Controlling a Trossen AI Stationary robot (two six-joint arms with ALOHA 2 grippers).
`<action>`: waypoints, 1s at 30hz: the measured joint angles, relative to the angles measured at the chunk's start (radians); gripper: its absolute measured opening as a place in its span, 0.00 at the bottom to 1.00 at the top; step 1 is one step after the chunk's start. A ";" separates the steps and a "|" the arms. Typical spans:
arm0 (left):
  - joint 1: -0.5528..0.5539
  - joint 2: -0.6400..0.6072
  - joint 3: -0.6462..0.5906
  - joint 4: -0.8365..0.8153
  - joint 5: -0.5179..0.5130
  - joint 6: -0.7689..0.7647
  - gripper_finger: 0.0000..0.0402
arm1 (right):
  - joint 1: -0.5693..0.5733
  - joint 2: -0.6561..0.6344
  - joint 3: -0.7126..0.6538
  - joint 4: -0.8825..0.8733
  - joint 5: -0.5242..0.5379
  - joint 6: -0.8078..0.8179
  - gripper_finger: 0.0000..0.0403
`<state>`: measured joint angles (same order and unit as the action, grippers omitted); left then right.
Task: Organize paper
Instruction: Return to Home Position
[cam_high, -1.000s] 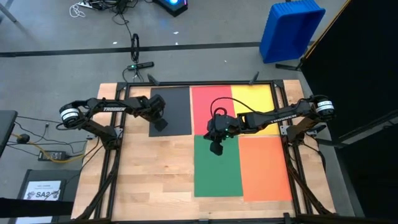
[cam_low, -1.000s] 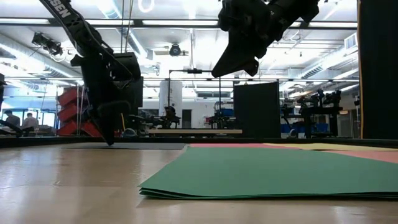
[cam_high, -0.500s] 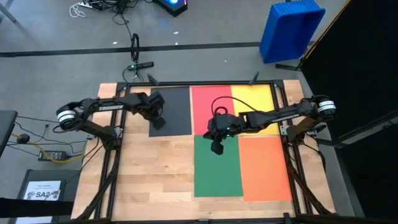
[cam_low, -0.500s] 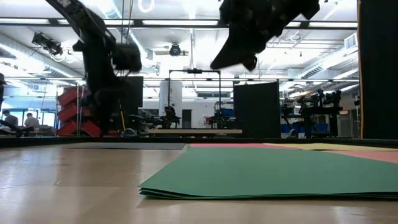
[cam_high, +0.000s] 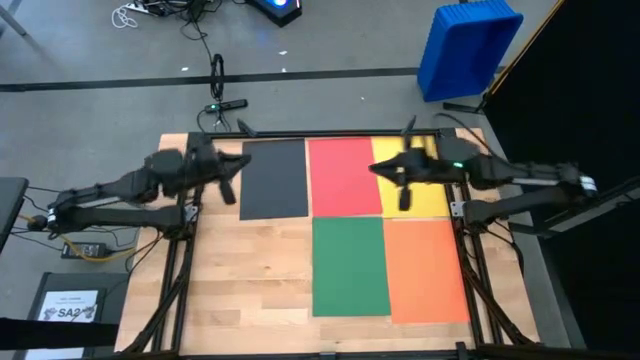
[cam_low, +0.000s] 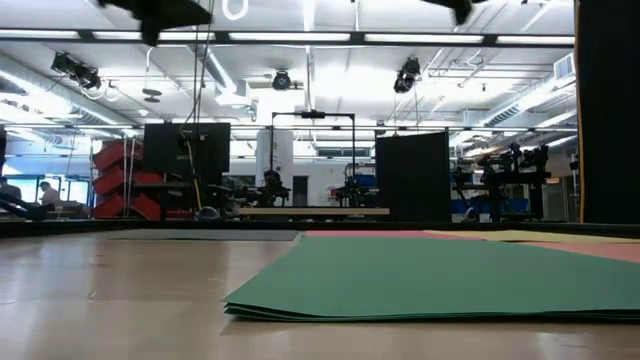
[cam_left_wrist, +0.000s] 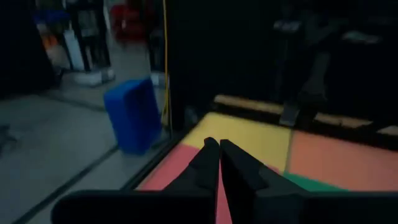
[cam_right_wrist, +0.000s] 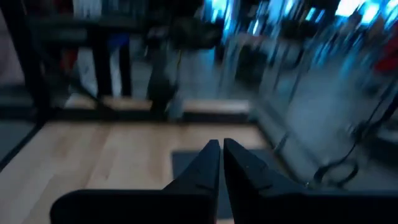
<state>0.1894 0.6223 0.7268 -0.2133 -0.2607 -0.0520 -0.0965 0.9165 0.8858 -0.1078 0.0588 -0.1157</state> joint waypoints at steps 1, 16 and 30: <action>-0.027 -0.050 -0.045 0.026 -0.022 0.003 0.00 | -0.014 -0.065 -0.068 0.052 -0.002 -0.002 0.00; -0.172 -0.269 -0.718 0.636 -0.026 -0.133 0.00 | -0.157 -0.780 -0.876 0.262 -0.078 0.309 0.00; -0.194 -0.269 -0.719 0.614 -0.029 -0.021 0.00 | -0.170 -0.826 -0.876 0.117 -0.054 0.348 0.00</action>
<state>-0.0048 0.3531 0.0082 0.4011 -0.2893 -0.0734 -0.2665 0.0910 0.0097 0.0093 0.0045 0.2324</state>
